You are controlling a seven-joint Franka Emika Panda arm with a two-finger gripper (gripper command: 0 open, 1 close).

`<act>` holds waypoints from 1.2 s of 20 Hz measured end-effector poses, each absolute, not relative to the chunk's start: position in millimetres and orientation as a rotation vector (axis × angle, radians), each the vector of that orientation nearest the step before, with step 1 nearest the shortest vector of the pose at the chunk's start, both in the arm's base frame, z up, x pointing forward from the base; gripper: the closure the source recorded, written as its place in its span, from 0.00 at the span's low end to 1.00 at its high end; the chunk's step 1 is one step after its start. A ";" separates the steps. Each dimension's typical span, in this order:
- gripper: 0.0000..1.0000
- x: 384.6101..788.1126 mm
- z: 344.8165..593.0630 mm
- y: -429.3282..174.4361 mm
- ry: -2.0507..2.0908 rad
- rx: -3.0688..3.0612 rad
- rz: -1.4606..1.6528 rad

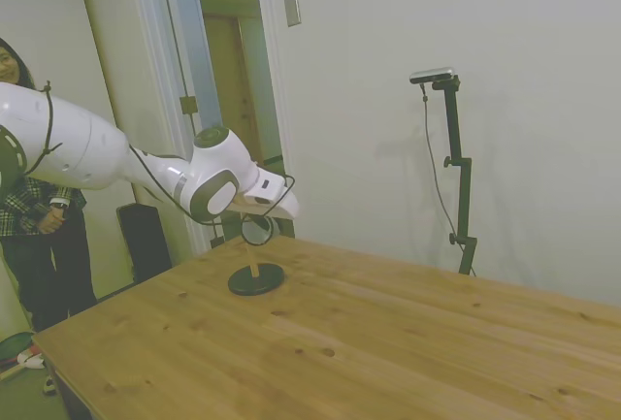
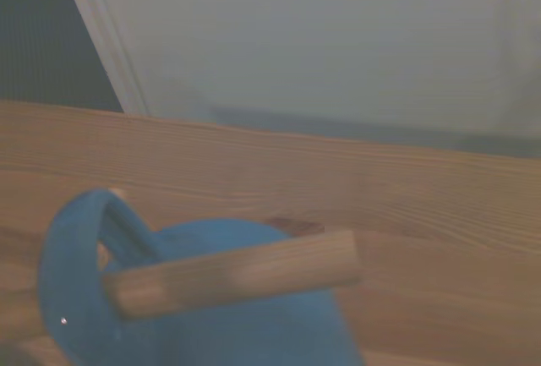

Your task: Unload the mug

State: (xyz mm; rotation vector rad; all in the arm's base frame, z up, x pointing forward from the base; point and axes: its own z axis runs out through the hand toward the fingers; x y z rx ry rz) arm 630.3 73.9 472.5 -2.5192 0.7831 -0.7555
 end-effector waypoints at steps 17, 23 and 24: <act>1.00 613.7 481.3 71.5 0.725 -2.514 -0.748; 1.00 607.1 490.5 70.9 0.725 -2.496 -0.758; 1.00 606.1 491.5 70.7 0.726 -2.494 -0.759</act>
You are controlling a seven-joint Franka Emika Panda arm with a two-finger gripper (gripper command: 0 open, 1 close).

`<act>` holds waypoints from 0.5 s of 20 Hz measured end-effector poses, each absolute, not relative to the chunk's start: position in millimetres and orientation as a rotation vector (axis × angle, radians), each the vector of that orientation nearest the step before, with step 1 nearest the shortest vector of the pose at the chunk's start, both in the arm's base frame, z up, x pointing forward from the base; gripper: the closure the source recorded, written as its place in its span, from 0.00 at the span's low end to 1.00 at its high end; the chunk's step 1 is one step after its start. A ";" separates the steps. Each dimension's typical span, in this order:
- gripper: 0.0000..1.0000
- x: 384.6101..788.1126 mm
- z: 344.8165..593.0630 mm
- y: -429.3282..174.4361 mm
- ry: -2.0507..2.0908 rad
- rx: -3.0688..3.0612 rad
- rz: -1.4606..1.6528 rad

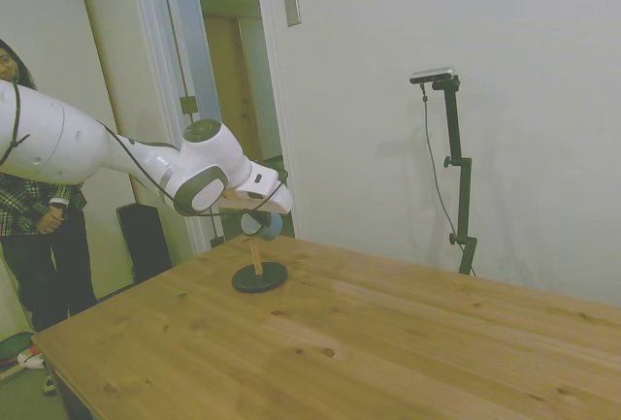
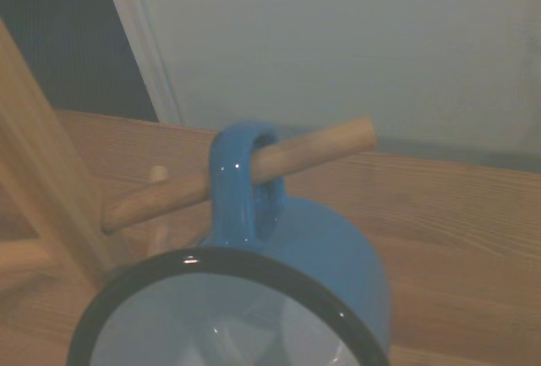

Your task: Unload the mug

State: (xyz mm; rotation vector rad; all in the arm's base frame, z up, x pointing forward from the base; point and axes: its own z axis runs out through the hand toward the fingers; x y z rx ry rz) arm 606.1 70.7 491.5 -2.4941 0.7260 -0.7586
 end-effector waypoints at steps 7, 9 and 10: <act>1.00 601.9 506.7 67.9 0.730 -2.471 -0.785; 1.00 601.7 508.0 66.9 0.732 -2.469 -0.788; 1.00 601.8 508.2 66.1 0.733 -2.469 -0.789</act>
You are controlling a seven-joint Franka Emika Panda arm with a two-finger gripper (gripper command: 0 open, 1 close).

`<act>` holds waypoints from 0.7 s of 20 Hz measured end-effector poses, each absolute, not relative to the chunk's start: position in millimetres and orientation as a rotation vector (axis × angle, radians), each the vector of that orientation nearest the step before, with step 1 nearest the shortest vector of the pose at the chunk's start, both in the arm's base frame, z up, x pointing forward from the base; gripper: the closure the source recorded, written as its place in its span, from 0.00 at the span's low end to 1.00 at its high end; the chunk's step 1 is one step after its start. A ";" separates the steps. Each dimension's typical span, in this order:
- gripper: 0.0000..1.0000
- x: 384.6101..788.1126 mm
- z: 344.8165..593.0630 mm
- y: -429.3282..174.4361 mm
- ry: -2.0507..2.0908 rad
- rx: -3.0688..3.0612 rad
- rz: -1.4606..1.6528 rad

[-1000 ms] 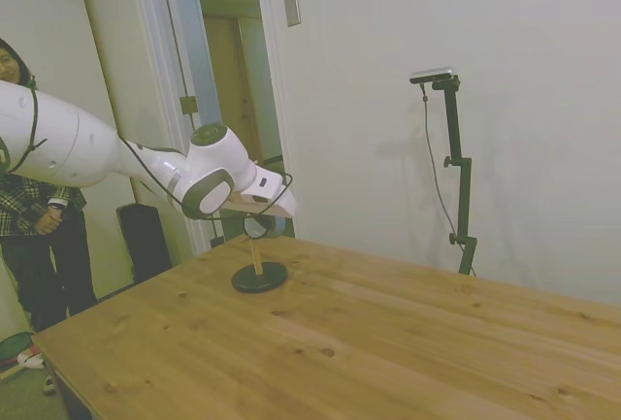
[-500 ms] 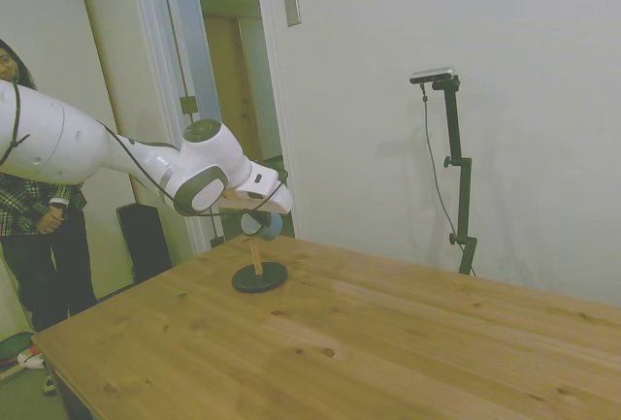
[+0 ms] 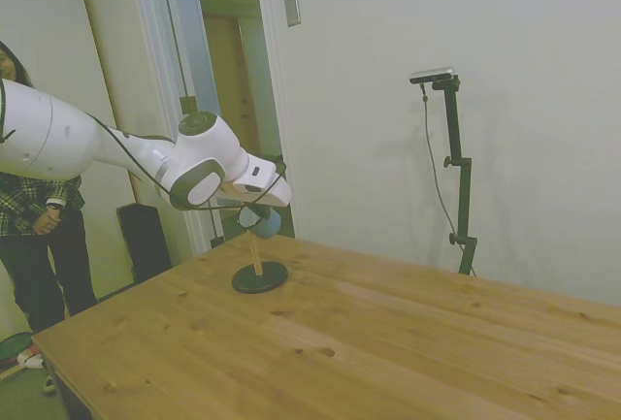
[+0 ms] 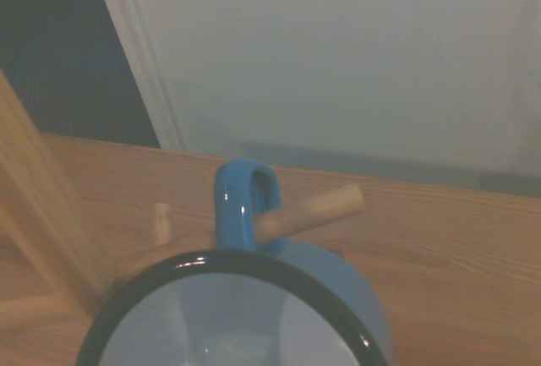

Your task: Unload the mug

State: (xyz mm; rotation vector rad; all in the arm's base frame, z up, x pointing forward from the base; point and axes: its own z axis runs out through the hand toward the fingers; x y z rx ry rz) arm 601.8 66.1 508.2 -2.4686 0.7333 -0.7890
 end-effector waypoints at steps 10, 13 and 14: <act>1.00 599.7 518.4 52.1 0.773 -2.436 -0.807; 1.00 599.8 520.2 43.6 0.792 -2.431 -0.814; 1.00 600.1 520.2 38.8 0.802 -2.429 -0.817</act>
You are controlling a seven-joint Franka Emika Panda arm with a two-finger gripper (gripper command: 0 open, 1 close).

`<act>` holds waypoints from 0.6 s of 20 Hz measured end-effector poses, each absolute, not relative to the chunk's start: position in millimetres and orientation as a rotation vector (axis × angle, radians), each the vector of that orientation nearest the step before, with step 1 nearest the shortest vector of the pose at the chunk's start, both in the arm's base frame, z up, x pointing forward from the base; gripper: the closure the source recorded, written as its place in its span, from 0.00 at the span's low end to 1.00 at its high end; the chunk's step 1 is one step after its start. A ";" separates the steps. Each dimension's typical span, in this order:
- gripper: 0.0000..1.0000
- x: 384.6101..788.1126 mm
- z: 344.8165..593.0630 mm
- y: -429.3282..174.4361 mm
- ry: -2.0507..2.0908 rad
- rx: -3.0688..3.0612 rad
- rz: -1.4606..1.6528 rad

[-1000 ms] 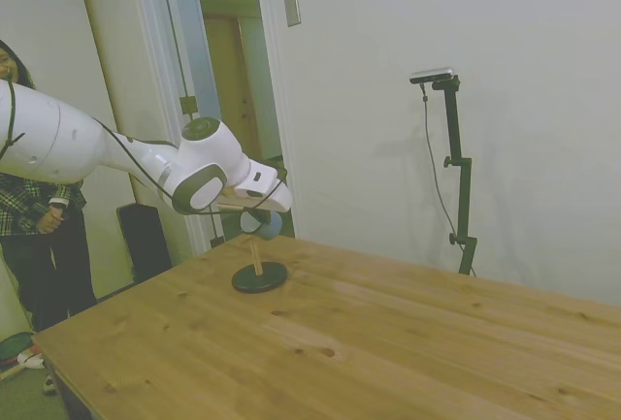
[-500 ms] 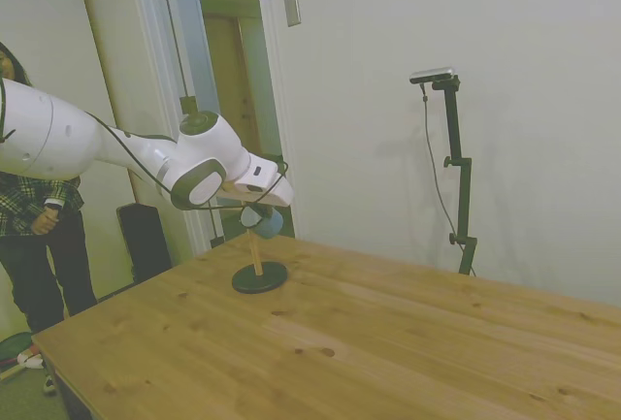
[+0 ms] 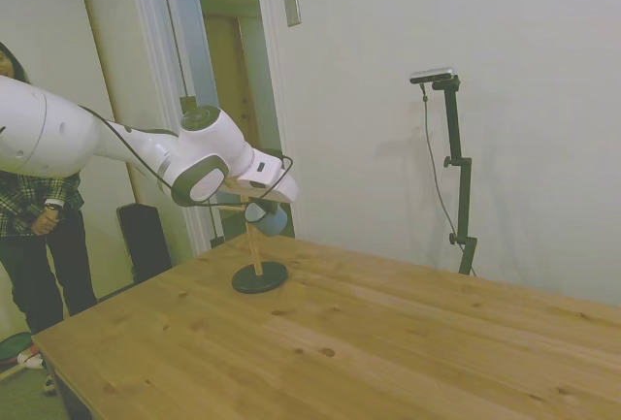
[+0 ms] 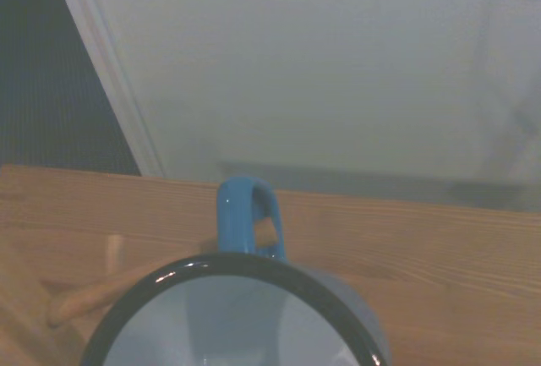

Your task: Unload the mug

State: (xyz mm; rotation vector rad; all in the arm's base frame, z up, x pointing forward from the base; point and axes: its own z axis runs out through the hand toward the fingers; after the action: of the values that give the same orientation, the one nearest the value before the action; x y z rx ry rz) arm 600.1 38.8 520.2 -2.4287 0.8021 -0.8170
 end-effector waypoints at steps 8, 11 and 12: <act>1.00 597.3 535.1 -20.8 0.938 -2.390 -0.823; 1.00 585.5 546.5 -63.3 1.042 -2.377 -0.804; 1.00 580.7 547.9 -80.4 1.080 -2.381 -0.789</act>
State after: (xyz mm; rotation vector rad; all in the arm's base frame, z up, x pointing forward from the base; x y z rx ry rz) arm 580.7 -80.4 547.9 -2.3806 1.0802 -0.7885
